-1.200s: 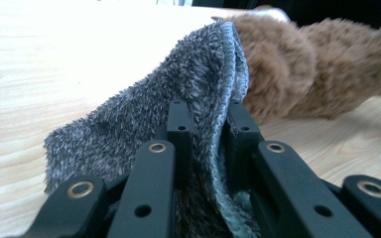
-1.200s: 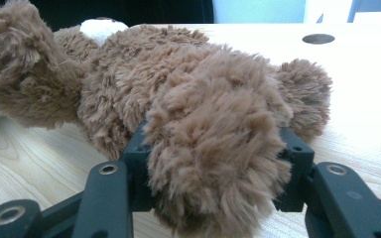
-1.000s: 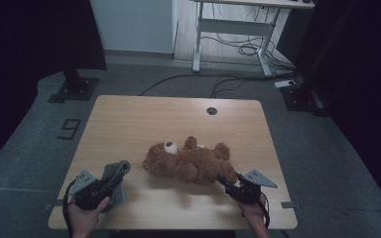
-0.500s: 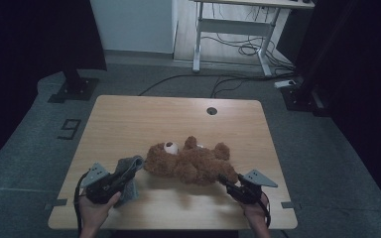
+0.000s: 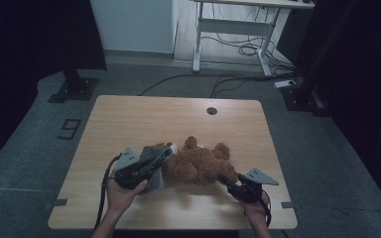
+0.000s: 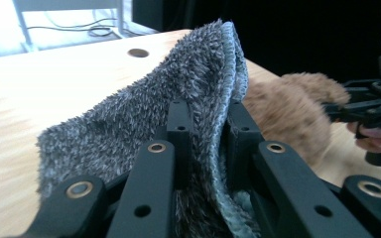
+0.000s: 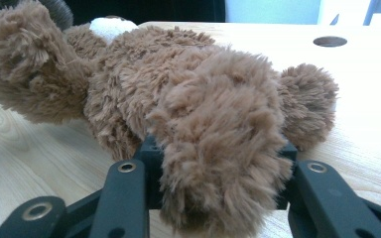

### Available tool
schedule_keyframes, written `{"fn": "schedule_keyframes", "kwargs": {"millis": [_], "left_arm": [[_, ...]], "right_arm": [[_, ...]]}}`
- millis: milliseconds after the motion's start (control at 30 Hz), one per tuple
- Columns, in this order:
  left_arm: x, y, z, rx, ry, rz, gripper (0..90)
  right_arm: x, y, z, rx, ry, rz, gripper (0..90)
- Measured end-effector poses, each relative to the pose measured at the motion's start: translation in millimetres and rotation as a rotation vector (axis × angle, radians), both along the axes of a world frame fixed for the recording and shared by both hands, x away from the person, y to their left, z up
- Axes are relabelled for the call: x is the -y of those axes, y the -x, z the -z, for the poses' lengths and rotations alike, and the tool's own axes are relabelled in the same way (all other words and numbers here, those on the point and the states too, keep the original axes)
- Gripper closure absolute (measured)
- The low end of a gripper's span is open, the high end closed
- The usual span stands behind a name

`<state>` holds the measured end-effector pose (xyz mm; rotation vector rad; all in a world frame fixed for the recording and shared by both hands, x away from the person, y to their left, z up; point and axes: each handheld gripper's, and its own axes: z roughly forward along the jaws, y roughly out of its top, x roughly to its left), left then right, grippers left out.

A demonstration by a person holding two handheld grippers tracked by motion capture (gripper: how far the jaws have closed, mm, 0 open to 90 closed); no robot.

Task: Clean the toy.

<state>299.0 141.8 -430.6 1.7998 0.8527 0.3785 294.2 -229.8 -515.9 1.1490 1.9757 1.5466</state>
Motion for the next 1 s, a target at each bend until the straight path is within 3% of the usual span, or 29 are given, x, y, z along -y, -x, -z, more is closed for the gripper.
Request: {"fn": "schedule_keyframes", "kwargs": {"millis": [100,267,500,700,1000], "left_arm": [[24.1,-8.3,-3.4,0.002,-0.017,0.036,76.5],[46.6,-16.1,-1.5,-0.003,-0.055,0.059,76.4],[71.8,-25.7,15.9,-0.033,-0.122,0.072,76.4],[67.8,-31.5,33.2,-0.065,-0.151,0.035,76.4],[44.8,-29.2,36.0,-0.073,-0.141,0.01,76.4]], "right_arm": [[0.6,-0.6,-0.8,-0.001,0.001,-0.006,58.8],[1.0,-0.9,0.3,-0.005,-0.006,-0.008,59.1],[1.0,-0.6,0.5,0.0,-0.001,-0.009,59.7],[1.1,0.0,0.5,0.005,0.006,-0.012,59.7],[2.8,1.4,3.0,0.006,0.008,-0.029,59.7]]}}
